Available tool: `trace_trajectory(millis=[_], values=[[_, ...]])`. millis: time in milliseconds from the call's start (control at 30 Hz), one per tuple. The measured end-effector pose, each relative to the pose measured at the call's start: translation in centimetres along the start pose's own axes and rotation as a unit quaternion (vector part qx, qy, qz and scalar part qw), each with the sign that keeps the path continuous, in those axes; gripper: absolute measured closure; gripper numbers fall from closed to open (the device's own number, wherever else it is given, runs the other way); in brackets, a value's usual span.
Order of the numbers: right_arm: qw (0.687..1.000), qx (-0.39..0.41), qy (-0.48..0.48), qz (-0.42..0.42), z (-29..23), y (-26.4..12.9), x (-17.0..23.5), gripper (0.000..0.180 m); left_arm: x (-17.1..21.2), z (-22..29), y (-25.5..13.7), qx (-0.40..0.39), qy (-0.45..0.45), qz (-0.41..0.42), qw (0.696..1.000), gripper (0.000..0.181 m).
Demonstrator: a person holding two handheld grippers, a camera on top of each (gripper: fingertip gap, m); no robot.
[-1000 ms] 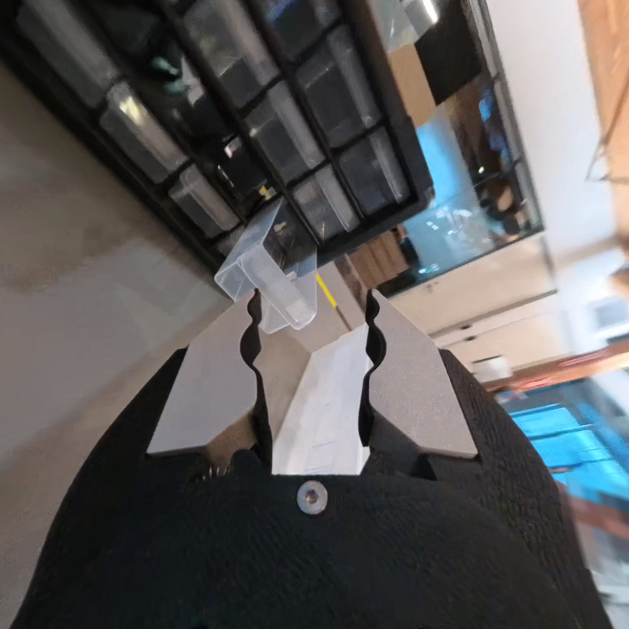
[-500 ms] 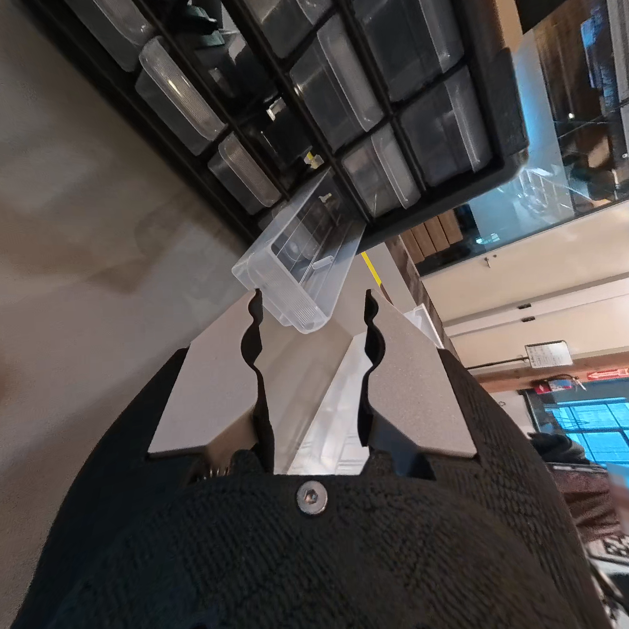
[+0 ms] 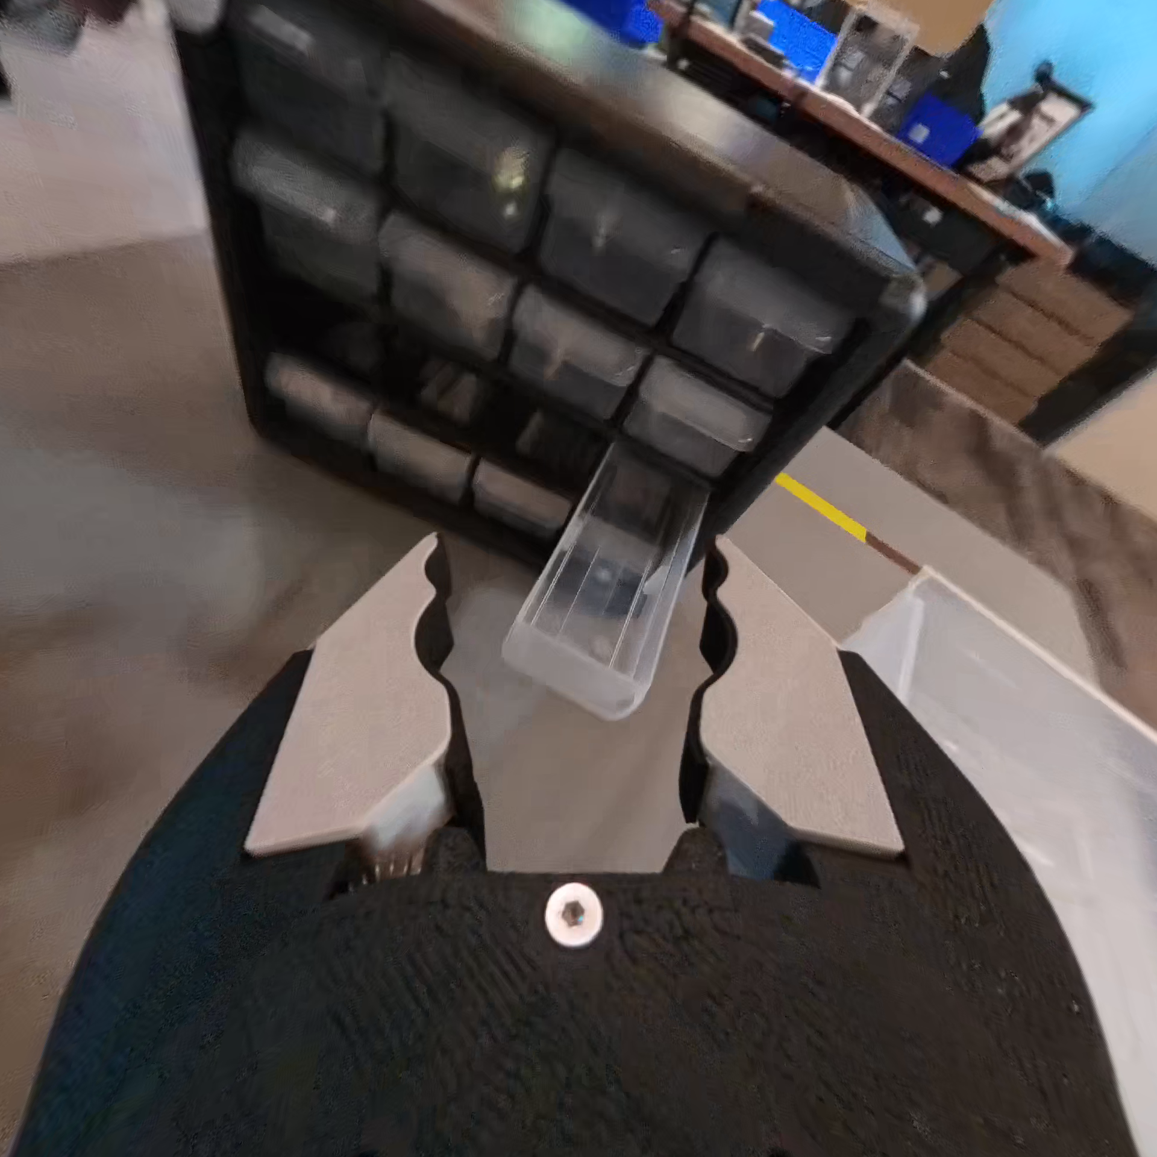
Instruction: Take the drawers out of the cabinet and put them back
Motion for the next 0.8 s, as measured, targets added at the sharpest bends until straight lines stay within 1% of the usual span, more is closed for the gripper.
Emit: trace_trajectory(millis=[67,133,167,200,267,433,533,600,700,800], values=[[0.998,0.034,0.038,-0.031,0.7,1.7,-0.1,0.089,0.0,0.0,0.0,0.0,0.0,-0.001,1.0,0.103],[0.994,0.05,0.037,-0.091,0.9,3.7,0.3,0.081,0.0,0.0,0.0,0.0,0.0,-0.001,1.0,0.103],[0.991,0.044,0.037,-0.118,0.8,4.6,0.6,0.083,0.0,0.0,0.0,0.0,0.0,-0.002,1.0,0.103],[0.988,0.033,0.037,-0.144,0.7,5.4,0.8,0.089,0.0,0.0,0.0,0.0,0.0,-0.002,1.0,0.103],[0.983,0.021,0.049,-0.177,0.5,6.6,1.1,0.093,0.0,0.0,0.0,0.0,0.001,-0.003,1.0,0.104],[0.965,0.005,0.067,-0.255,0.2,8.6,1.3,0.094,-0.1,0.1,0.1,-0.003,0.003,-0.004,1.0,0.104],[0.958,0.018,0.061,-0.278,0.4,8.9,1.3,0.111,-0.1,0.1,0.1,-0.004,0.004,-0.004,1.0,0.104],[0.957,0.023,0.065,-0.283,0.7,8.5,1.3,0.118,-0.1,0.1,0.1,-0.003,0.004,-0.004,1.0,0.103],[0.955,0.016,0.067,-0.288,0.9,7.1,1.7,0.118,-0.1,0.0,0.1,-0.003,0.004,-0.004,1.0,0.103],[0.956,0.002,0.093,-0.278,0.9,5.8,1.9,0.119,-0.1,0.1,0.1,-0.001,0.003,-0.004,1.0,0.103]])
Point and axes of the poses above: each gripper's, where its closed fingertips meet, y out along the fingers, x out of its underside, z = x × y across the jaws, the point moved 9 cm from there along -y, back along the fingers, and after that the axes turned 14 degrees about x, right-handed, at the moved point
